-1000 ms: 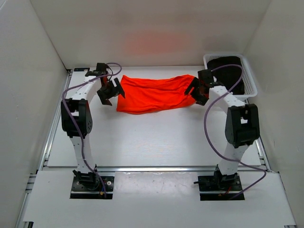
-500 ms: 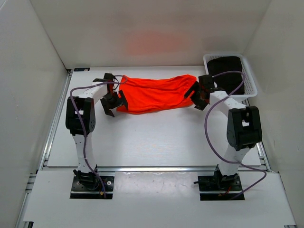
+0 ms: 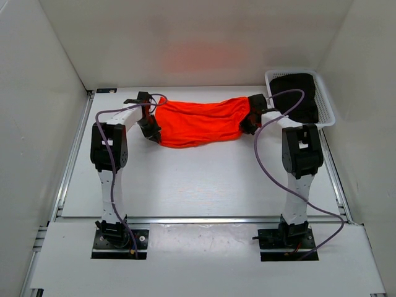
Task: Fold and stack the shorts
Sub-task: Fold the shorts
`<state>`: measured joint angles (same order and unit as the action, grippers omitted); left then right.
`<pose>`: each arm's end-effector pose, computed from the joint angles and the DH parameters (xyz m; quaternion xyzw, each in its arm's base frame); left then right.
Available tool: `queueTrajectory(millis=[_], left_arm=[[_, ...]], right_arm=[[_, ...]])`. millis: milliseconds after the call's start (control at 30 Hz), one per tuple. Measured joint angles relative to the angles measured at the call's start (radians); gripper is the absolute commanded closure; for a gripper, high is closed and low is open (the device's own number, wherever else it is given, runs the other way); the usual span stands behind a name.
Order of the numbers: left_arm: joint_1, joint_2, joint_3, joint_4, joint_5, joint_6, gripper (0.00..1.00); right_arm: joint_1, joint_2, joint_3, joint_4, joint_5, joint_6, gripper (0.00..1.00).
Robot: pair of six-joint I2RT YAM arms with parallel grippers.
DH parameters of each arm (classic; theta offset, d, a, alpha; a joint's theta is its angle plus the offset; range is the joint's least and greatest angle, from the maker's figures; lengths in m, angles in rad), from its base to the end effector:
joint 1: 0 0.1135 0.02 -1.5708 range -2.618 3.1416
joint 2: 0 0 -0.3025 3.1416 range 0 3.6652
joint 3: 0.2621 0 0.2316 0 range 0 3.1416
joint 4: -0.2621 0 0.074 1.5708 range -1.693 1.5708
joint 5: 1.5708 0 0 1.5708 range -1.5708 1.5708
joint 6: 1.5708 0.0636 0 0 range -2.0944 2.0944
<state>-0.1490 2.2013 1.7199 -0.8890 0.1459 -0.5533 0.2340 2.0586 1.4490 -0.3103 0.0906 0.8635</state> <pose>0.4453 -0.0762 0.1733 -0.1921 0.9736 -0.1024 0.0687 0.4515 0.1017 0.1926 0.3068 0.8956 0.1300 0.2949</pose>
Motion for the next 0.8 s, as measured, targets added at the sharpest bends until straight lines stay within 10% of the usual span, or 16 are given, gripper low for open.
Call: queueTrajectory(millis=[500,600,700,767,800], left_arm=[[0.143,-0.347,-0.361,0.026,-0.028,0.022,0.90],[0.144,-0.488,-0.497,0.025,-0.036,0.022,0.90],[0.139,-0.633,-0.634,0.015,-0.032,0.027,0.42],[0.136,-0.701,-0.678,-0.013,-0.026,0.046,0.00],[0.131,-0.718,-0.679,-0.031,-0.025,0.053,0.00]], right_arm=[[0.189,-0.221,-0.316,0.030,0.054,0.042,1.00],[0.239,-0.359,-0.469,0.018,0.073,0.071,0.83],[0.292,-0.500,-0.593,-0.026,0.103,0.095,0.28],[0.330,-0.578,-0.639,-0.075,0.130,0.104,0.06],[0.350,-0.617,-0.656,-0.109,0.150,0.106,0.04]])
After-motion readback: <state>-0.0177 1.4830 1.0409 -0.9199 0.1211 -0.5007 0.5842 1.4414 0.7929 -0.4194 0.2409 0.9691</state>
